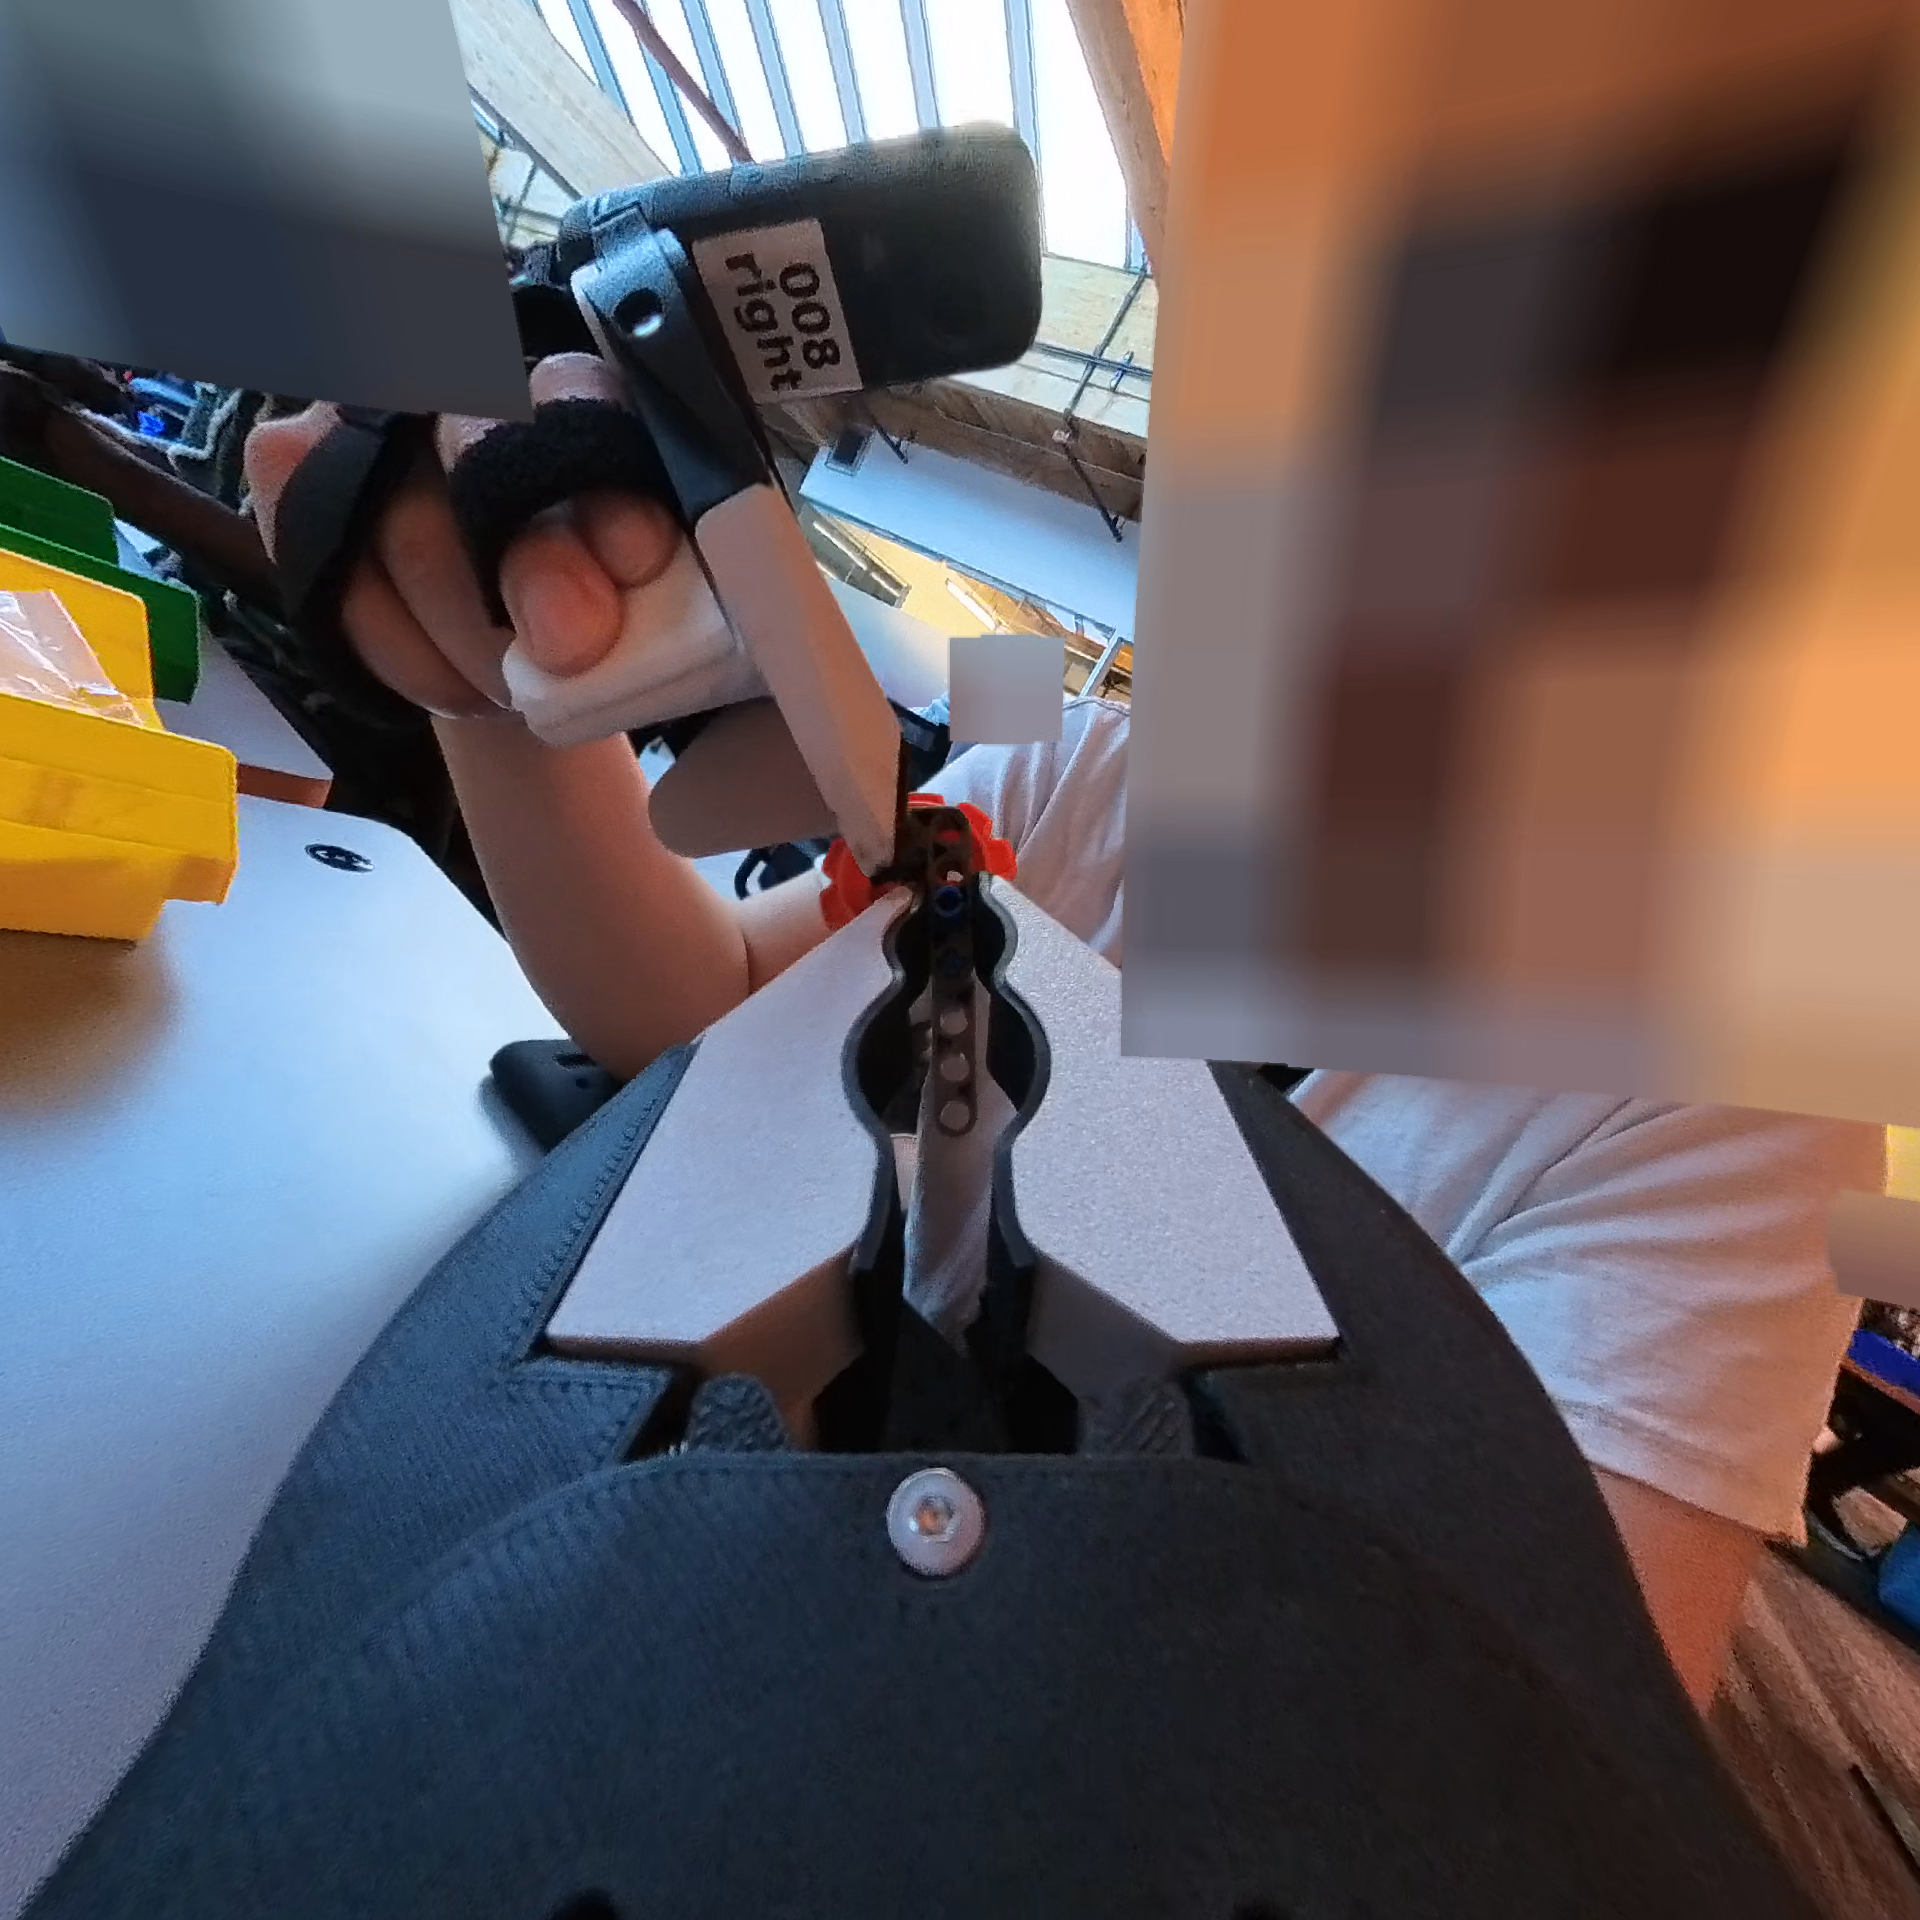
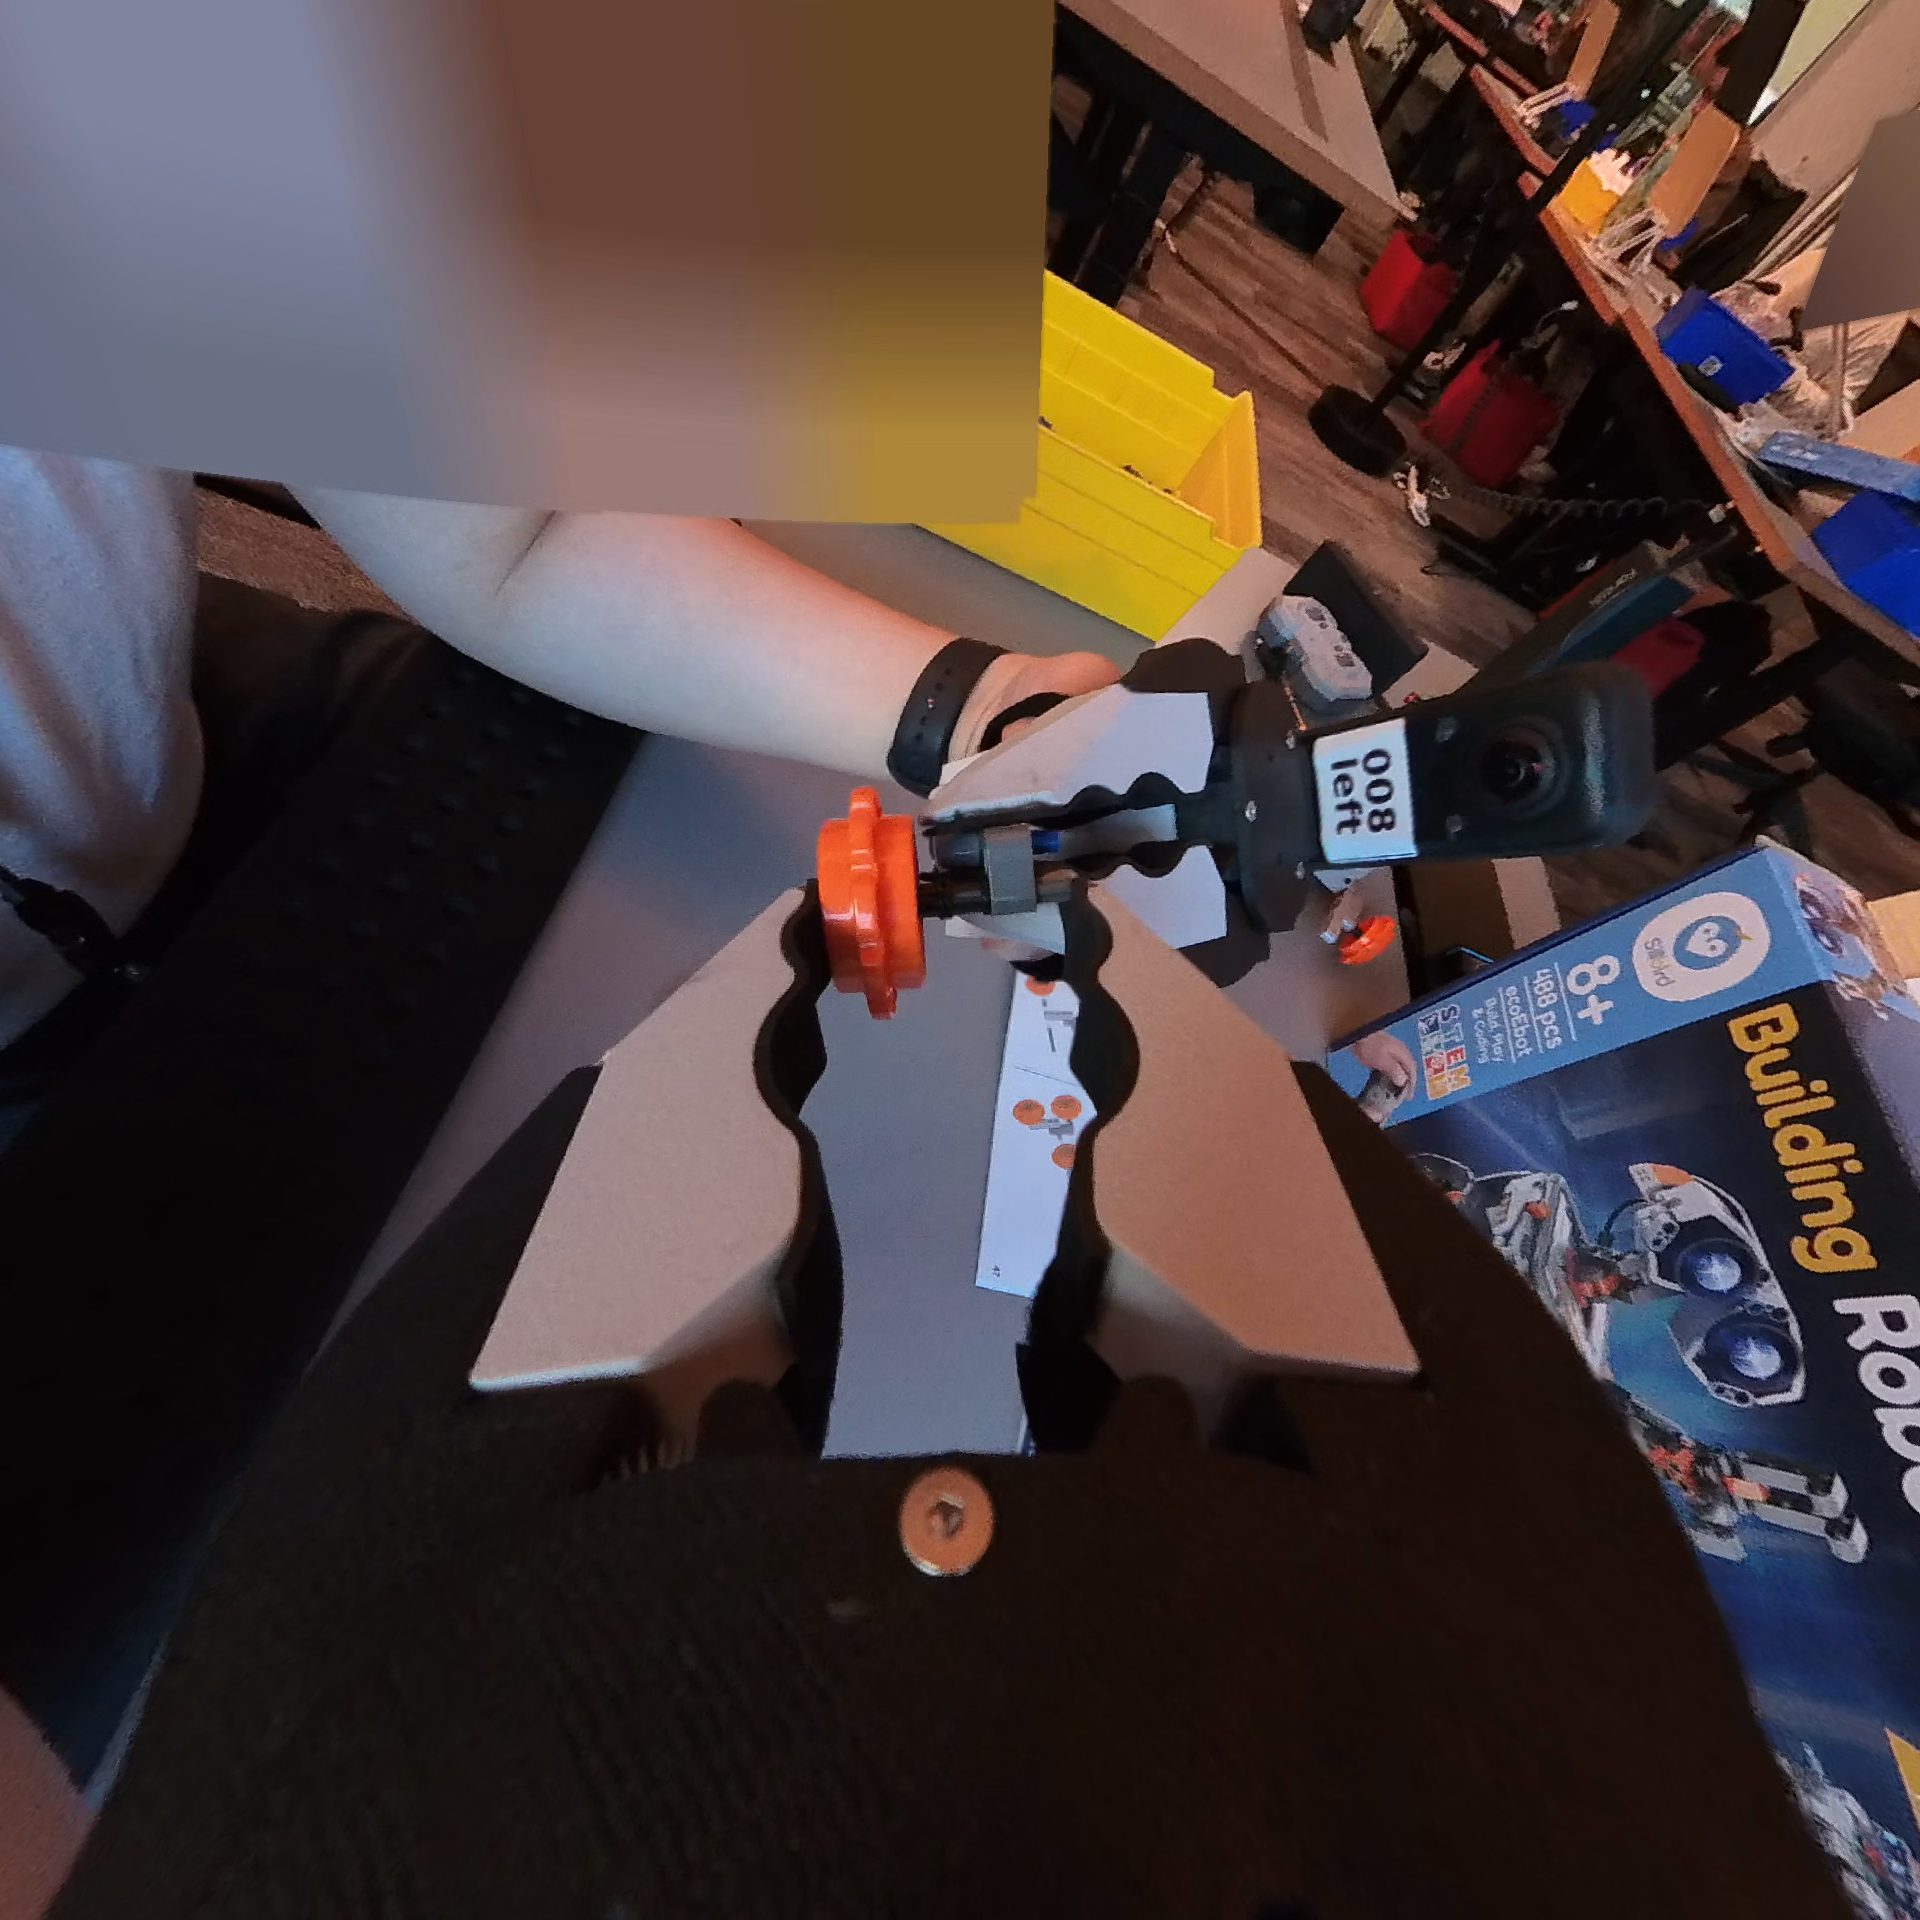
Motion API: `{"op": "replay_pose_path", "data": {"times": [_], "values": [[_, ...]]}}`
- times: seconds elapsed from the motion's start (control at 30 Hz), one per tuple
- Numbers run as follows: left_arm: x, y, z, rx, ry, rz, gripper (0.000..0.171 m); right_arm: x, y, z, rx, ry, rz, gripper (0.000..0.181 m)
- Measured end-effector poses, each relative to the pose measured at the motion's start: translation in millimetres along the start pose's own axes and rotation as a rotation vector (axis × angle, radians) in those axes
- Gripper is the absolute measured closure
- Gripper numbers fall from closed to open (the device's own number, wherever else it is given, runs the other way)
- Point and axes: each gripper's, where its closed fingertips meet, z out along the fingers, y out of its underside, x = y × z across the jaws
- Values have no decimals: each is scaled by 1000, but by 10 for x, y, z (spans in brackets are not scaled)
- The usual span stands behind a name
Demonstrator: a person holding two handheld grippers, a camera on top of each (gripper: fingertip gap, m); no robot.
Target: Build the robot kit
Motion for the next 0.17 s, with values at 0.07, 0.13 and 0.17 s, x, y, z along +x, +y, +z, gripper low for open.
{"op": "replay_pose_path", "data": {"times": [0.07,0.13,0.17], "values": [[-14,18,-4,-11,-9,3,168,-8,22,5,-6,-8,1,137],[-25,-1,-15,1,-12,-11,168,11,30,1,-3,-3,8,136],[-32,-1,-16,3,-12,-17,168,11,37,-1,0,-7,12,136]]}}
